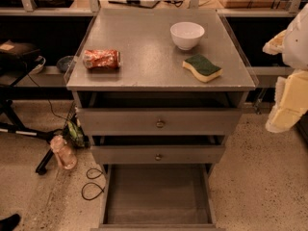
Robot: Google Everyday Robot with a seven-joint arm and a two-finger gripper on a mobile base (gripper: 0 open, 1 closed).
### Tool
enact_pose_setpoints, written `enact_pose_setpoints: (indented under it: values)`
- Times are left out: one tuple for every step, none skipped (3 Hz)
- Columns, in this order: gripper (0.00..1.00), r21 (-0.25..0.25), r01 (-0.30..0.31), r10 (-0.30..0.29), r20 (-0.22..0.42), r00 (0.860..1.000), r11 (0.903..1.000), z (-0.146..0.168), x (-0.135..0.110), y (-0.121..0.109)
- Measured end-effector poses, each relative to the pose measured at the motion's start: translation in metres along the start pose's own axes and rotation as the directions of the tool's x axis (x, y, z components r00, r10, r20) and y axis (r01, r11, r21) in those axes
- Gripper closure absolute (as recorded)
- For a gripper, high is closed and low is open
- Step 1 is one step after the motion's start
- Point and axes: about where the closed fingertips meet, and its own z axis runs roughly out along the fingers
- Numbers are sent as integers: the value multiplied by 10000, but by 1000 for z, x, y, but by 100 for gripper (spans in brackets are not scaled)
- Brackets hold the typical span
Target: Place sponge into bottom drawer
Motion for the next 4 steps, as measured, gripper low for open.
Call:
enact_pose_setpoints:
  values:
    - [0,1,-2,2,1,10000,10000,0,0,0]
    - [0,214,-665,657,348,9972,9976,13,0,-8]
    - [0,677,-1533,1488,682,9865,9859,28,-3,-24]
    - [0,1120,-2189,2089,944,9734,9693,43,-14,-45]
